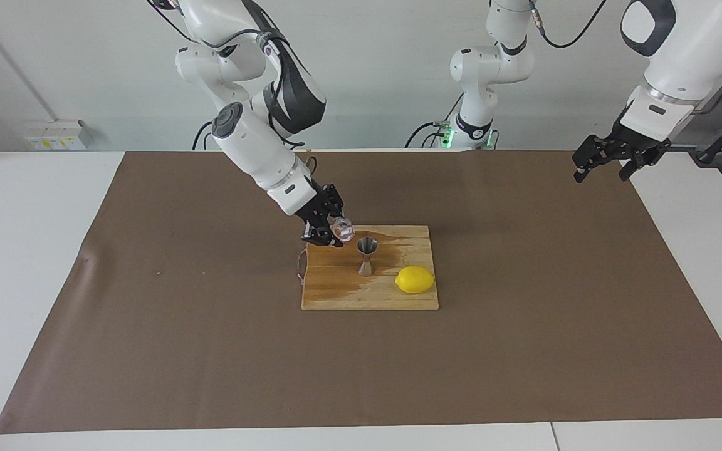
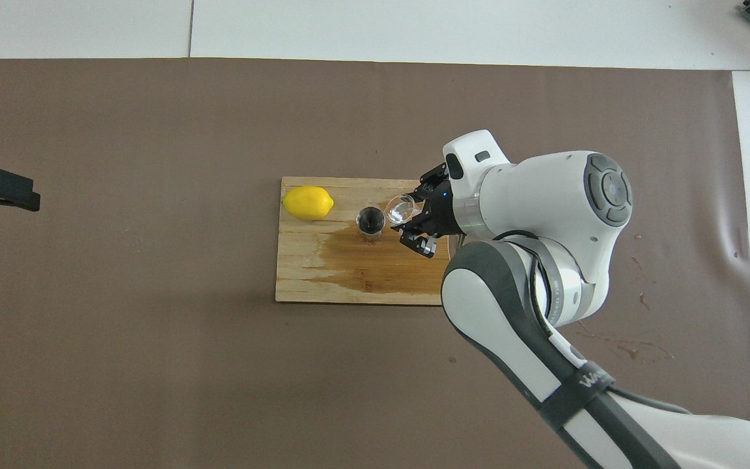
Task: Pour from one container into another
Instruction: 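Tilt the clear glass with the right gripper over the metal cup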
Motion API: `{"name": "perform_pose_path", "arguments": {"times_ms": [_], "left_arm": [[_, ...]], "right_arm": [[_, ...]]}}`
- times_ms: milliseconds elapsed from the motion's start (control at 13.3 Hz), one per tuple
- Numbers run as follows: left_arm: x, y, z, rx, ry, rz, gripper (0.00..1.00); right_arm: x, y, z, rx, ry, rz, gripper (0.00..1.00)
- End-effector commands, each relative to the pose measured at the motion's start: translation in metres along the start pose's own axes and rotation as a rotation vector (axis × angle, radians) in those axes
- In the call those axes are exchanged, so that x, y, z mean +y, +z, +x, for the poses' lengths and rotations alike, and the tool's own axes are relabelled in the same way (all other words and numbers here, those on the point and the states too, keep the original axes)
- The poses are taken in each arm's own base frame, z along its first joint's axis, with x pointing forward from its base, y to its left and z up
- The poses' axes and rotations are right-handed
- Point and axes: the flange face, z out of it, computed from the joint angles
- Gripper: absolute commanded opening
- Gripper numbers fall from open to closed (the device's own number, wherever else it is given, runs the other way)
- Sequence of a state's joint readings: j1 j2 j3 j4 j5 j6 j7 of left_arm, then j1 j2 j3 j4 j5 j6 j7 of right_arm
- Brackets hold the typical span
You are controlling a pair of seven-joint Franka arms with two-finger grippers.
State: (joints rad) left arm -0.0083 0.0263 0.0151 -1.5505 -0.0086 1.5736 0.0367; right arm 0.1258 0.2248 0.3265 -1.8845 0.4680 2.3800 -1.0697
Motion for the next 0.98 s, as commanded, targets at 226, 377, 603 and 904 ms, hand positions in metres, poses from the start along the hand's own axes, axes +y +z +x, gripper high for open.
{"name": "perform_pose_path", "arguments": {"times_ms": [226,377,603,904], "left_arm": [[-0.002,-0.002,-0.01,-0.006,0.007,0.008,1.0],[-0.002,-0.002,-0.01,-0.006,0.007,0.008,1.0],[-0.002,-0.002,-0.01,-0.006,0.007,0.008,1.0],[-0.002,-0.002,-0.011,-0.008,0.007,0.008,1.0]], "right_arm": [[-0.001,0.008,0.009,-0.015,-0.007,-0.013,0.21],[-0.002,0.013,0.01,-0.023,-0.002,-0.027,0.21],[-0.001,0.012,0.015,-0.041,0.003,-0.047,0.21],[0.001,0.015,0.028,-0.061,0.024,-0.064,0.21]]}}
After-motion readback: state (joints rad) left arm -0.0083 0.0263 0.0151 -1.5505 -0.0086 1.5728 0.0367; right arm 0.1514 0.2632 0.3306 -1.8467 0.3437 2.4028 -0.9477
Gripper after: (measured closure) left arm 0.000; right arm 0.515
